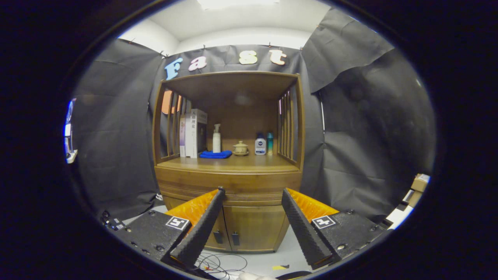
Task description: Pull open the drawer, take out the items inside it, and place them on the countertop above the cabinet.
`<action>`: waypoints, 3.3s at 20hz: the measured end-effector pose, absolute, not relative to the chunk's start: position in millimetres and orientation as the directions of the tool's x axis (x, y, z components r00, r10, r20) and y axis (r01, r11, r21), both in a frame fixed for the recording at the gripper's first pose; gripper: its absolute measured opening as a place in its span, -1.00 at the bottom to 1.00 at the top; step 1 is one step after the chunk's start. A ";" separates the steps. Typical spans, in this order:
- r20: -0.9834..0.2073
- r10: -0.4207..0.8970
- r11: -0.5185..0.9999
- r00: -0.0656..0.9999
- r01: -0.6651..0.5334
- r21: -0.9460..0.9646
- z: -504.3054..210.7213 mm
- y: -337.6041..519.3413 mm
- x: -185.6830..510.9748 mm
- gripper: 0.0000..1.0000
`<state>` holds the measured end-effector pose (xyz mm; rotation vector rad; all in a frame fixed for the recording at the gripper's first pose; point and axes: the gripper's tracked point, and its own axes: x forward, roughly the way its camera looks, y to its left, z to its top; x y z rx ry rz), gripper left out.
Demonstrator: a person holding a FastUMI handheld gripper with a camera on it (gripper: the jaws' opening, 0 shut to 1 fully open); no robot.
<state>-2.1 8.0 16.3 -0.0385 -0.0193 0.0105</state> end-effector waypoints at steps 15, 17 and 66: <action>-0.005 0.064 0.998 0.998 -0.064 -0.023 12.6 70.5 109.0 0.99; -0.019 0.065 0.998 0.998 -0.066 -0.017 4.3 79.0 129.2 1.00; -0.217 0.030 0.996 0.976 -0.048 -0.077 -98.8 107.1 180.7 -0.23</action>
